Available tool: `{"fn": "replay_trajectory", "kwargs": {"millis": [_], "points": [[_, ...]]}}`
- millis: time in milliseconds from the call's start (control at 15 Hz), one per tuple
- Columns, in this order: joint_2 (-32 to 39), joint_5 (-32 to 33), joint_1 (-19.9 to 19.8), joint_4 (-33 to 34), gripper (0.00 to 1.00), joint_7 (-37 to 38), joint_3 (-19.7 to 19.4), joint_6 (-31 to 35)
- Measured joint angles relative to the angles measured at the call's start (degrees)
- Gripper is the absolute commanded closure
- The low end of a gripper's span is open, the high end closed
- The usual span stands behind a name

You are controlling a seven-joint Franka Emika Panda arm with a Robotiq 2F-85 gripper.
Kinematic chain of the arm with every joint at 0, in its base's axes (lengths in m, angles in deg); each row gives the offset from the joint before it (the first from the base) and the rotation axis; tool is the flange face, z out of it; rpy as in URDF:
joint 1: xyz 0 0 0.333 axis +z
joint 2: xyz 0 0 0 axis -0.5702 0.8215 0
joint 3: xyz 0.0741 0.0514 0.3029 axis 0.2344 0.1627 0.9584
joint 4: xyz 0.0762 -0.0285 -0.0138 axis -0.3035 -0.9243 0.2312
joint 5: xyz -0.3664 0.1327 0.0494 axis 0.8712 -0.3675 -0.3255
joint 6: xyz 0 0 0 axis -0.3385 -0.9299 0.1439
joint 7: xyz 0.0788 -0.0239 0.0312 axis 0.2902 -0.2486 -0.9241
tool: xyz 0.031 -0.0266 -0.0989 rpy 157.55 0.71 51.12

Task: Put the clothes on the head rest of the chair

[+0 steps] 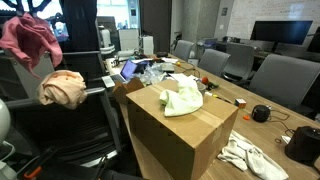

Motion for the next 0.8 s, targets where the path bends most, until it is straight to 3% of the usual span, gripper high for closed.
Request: {"fn": "replay_trajectory", "kwargs": {"millis": [800], "points": [[7.51, 0.33, 1.88, 3.15, 0.98, 0.04, 5.73, 3.36]]}}
